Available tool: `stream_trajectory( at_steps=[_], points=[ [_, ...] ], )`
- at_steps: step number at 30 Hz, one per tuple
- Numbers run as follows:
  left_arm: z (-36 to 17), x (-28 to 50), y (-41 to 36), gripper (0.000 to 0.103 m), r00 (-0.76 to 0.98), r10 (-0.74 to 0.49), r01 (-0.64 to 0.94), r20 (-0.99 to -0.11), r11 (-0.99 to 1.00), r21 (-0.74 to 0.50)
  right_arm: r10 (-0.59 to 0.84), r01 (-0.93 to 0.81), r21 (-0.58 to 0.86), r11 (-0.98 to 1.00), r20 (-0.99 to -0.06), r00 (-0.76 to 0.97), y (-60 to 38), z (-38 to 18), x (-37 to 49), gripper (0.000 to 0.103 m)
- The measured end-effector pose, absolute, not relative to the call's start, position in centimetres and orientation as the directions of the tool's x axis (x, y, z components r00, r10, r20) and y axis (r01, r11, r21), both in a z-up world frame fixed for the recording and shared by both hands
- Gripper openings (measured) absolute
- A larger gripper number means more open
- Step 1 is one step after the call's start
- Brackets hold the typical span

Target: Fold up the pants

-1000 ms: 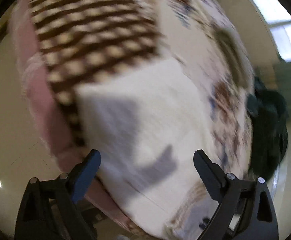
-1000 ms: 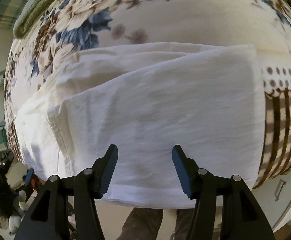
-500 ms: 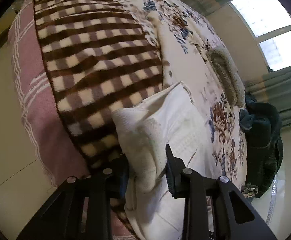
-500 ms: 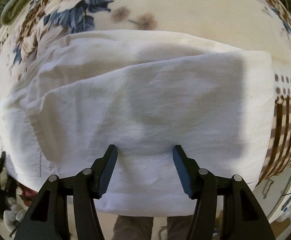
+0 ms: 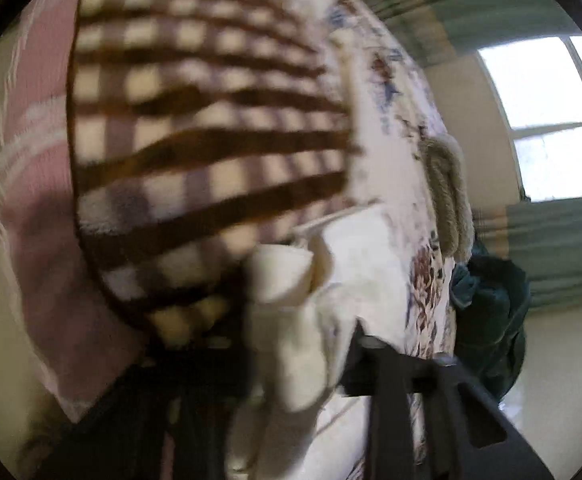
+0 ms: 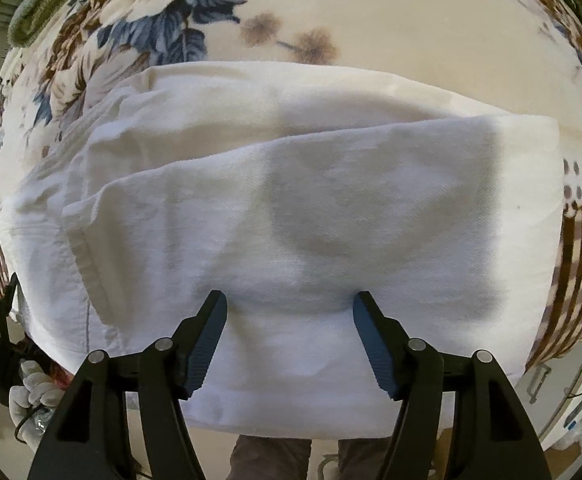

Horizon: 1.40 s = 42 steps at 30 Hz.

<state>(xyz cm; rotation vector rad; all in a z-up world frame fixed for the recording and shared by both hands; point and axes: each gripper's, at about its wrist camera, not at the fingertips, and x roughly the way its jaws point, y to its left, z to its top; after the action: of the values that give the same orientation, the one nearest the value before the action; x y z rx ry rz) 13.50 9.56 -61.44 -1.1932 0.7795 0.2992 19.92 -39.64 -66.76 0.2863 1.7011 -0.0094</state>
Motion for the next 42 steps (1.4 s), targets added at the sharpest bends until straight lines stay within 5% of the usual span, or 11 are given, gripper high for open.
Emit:
stream_trajectory(
  at_steps=[8,17,24,30,36,39,42],
  points=[
    [-52.0,13.5,5.2,0.017,0.772,-0.164,-0.447,-0.615,0.548,-0.707,0.228,0.194,0.208,0.959,-0.970,-0.085,-40.6,-65.8,18.3,0.068],
    [-44.0,14.0,-8.3,0.016,0.756,-0.357,-0.159,-0.549,0.713,-0.683,0.268,0.253,0.272,0.928,-0.962,0.051,-47.2,-60.5,15.6,0.068],
    [-47.1,15.1,-23.4,0.016,0.531,-0.551,0.014,-0.644,0.766,-0.643,0.248,0.337,0.266,0.903,-0.964,0.098,-56.6,-58.6,13.0,0.068],
    [-53.9,15.3,-31.8,0.018,0.335,-0.456,0.118,-0.824,0.888,-0.444,0.202,0.461,0.218,0.860,-0.976,0.085,-63.3,-60.3,9.3,0.068],
    [-55.8,16.1,-34.3,0.020,0.268,-0.400,0.190,-0.876,0.914,-0.359,0.201,0.539,0.230,0.810,-0.973,0.113,-67.4,-61.2,7.7,0.068],
    [-56.4,16.3,-34.8,0.025,0.238,-0.369,0.191,-0.898,0.925,-0.330,0.211,0.561,0.238,0.793,-0.971,0.113,-68.6,-61.8,7.1,0.068],
    [-56.6,16.6,-36.0,0.043,0.209,-0.352,0.200,-0.912,0.929,-0.313,0.217,0.572,0.243,0.784,-0.969,0.115,-68.7,-62.1,6.6,0.068]
  ],
)
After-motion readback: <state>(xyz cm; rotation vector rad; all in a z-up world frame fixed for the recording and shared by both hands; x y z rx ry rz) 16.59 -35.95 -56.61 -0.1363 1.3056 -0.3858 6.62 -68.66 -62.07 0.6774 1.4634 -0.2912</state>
